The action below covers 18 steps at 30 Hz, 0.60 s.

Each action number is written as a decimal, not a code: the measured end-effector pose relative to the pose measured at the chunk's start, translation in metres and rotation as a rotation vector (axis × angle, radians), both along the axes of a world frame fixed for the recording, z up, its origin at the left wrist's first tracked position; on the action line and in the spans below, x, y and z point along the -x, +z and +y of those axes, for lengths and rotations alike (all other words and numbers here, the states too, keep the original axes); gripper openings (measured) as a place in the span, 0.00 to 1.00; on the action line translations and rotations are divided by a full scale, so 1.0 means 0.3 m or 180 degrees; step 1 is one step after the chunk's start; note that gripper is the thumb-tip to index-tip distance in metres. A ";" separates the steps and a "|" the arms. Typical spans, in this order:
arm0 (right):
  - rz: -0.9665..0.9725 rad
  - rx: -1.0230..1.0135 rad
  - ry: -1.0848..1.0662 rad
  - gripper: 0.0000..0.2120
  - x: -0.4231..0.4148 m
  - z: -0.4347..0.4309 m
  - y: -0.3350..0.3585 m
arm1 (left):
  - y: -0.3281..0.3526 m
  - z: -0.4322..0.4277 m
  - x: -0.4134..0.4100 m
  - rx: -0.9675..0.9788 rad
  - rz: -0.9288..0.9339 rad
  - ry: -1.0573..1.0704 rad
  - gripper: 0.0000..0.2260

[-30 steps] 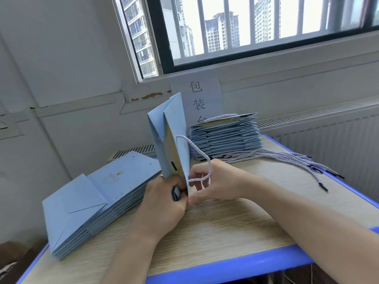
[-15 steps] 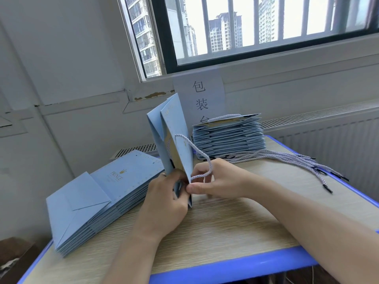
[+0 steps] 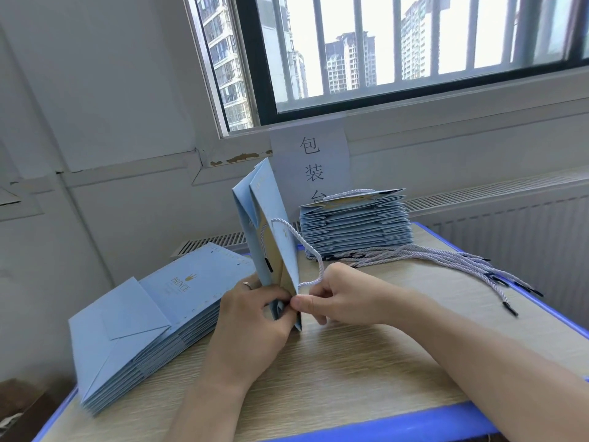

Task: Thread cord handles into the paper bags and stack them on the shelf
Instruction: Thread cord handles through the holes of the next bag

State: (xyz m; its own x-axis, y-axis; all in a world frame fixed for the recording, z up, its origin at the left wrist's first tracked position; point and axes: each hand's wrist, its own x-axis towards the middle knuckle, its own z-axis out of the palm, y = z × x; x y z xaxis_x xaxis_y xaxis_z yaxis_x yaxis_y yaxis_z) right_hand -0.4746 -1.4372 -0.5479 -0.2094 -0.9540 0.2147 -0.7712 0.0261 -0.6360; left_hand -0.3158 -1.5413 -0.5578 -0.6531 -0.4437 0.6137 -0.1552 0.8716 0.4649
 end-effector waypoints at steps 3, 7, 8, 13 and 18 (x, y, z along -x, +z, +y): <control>-0.0029 0.0008 0.0104 0.21 -0.011 0.002 0.004 | 0.004 0.009 -0.003 0.0283 0.0086 -0.0035 0.07; 0.0130 0.0052 0.0175 0.19 -0.022 0.000 0.005 | 0.015 0.031 -0.009 0.0353 0.0237 -0.0108 0.09; 0.0194 0.0061 0.0174 0.18 -0.024 0.000 0.003 | 0.017 0.034 -0.009 0.0391 0.0286 -0.0152 0.10; 0.0496 0.0005 0.0059 0.13 -0.030 0.001 0.006 | 0.020 0.045 -0.003 0.0457 0.0844 0.0182 0.12; 0.1022 0.0214 -0.0124 0.16 -0.056 0.006 0.024 | 0.030 0.043 0.016 0.0543 0.1146 0.0621 0.16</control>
State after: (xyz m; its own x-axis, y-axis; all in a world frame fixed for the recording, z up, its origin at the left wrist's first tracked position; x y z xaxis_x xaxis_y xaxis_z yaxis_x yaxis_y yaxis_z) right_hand -0.4579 -1.4355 -0.5408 -0.1568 -0.9281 0.3377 -0.9318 0.0257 -0.3620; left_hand -0.3205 -1.5284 -0.5487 -0.2983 -0.4101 0.8619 -0.1788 0.9110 0.3716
